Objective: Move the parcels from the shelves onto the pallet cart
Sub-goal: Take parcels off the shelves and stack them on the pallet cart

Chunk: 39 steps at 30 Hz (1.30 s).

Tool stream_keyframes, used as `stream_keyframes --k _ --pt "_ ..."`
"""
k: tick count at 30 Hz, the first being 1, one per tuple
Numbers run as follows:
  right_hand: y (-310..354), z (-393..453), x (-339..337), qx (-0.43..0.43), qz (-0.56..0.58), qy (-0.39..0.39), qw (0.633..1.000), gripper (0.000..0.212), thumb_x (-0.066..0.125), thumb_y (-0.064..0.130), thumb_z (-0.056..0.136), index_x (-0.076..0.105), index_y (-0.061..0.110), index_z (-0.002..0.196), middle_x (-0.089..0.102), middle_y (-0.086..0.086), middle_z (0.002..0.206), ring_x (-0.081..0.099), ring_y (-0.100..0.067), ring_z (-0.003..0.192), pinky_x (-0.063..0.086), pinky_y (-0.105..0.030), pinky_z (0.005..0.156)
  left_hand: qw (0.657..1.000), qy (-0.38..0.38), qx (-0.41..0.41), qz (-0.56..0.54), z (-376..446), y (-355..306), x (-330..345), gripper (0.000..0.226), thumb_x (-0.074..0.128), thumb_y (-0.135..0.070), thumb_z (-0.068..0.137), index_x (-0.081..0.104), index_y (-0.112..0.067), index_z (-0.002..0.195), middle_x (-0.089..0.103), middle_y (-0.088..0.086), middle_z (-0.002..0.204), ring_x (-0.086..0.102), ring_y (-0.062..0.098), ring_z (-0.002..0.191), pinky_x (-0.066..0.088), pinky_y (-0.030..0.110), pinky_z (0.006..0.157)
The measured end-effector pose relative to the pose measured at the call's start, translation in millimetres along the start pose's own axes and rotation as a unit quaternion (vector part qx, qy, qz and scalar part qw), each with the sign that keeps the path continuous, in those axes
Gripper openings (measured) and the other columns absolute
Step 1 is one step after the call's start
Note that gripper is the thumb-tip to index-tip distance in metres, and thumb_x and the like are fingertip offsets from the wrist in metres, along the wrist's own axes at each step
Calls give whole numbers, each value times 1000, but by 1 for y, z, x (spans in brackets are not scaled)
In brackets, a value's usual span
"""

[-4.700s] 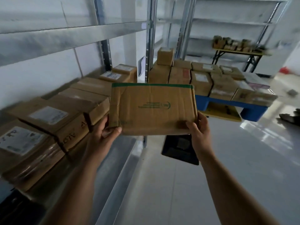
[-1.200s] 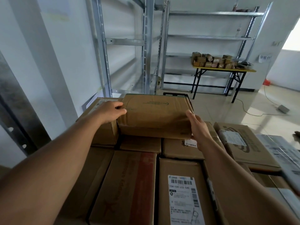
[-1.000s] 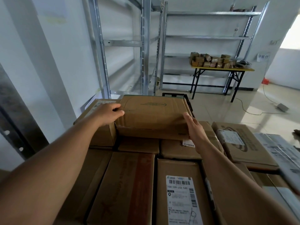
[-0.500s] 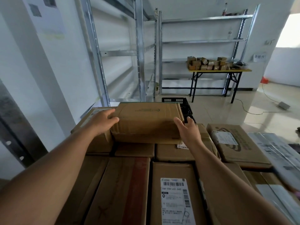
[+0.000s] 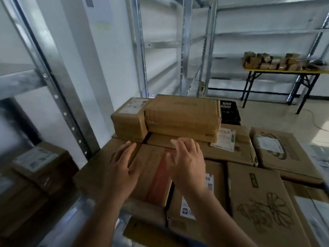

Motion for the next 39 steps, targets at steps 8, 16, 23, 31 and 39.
stream_keyframes --k 8,16,23,31,39 --pt "62 -82 43 -104 64 72 990 19 69 20 80 68 16 98 64 -3 101 59 -19 90 46 -31 77 992 -19 -106 61 -103 52 -45 62 43 -50 83 48 -15 134 42 5 144 36 21 132 32 37 103" --pt "126 -133 75 -171 83 146 971 27 76 24 76 70 15 100 66 -6 103 61 -22 94 46 -30 78 974 -91 -176 107 -178 86 -104 65 35 -56 88 56 -9 126 51 13 136 45 29 127 32 43 103" --pt "210 -206 72 -230 138 197 943 28 74 29 80 71 14 104 67 -9 111 63 -26 102 50 -40 84 944 -135 -257 158 -289 117 -183 55 47 -45 87 53 -10 129 45 12 141 38 29 132 33 51 107" --pt "313 -316 29 -314 188 193 910 30 76 29 77 70 10 98 67 -12 103 64 -29 95 51 -41 80 902 -205 -312 218 -433 115 -278 51 58 -36 88 50 -11 132 45 12 141 38 29 132 31 48 107" --pt "397 -434 -24 -380 210 253 864 45 44 50 88 68 18 108 65 -9 114 61 -26 106 48 -39 86 856 -260 -376 242 -580 97 -345 48 62 -34 86 52 -15 129 43 10 143 35 27 135 29 53 108"
Point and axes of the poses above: each hand's wrist, its own z-axis towards the middle knuckle, its own x-axis out of the palm, y = z × x, the point moved 7 cm from there along z, towards the middle knuckle
